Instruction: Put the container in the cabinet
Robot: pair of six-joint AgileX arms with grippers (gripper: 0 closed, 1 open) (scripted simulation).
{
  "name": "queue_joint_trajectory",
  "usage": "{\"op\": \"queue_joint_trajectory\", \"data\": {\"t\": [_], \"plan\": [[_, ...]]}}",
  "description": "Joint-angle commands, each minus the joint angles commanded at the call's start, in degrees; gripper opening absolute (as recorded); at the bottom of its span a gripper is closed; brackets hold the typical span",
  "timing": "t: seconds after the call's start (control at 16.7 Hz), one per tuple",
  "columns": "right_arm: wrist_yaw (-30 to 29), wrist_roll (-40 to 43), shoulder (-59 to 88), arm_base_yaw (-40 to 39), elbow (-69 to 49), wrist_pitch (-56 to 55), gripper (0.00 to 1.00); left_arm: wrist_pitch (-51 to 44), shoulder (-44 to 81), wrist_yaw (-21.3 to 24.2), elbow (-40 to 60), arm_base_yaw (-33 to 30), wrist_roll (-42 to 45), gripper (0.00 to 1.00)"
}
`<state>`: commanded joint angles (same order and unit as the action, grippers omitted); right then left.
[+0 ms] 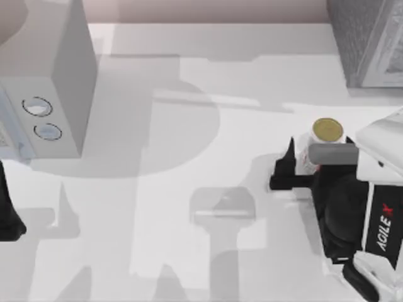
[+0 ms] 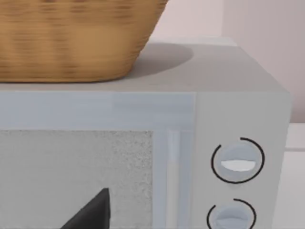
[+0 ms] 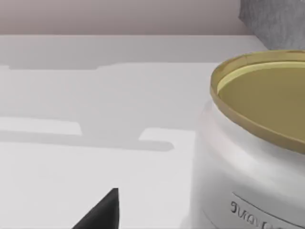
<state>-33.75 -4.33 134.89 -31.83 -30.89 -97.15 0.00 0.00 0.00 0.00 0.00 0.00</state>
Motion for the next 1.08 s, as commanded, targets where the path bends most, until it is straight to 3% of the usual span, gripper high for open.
{"op": "queue_joint_trajectory", "data": {"t": [0.66, 1.08], "plan": [[0.0, 0.0, 0.0, 0.0, 0.0, 0.0, 0.02, 0.0, 0.0, 0.0, 0.0, 0.0, 0.0, 1.0], [0.0, 0.0, 0.0, 0.0, 0.0, 0.0, 0.0, 0.0, 0.0, 0.0, 0.0, 0.0, 0.0, 1.0]]}}
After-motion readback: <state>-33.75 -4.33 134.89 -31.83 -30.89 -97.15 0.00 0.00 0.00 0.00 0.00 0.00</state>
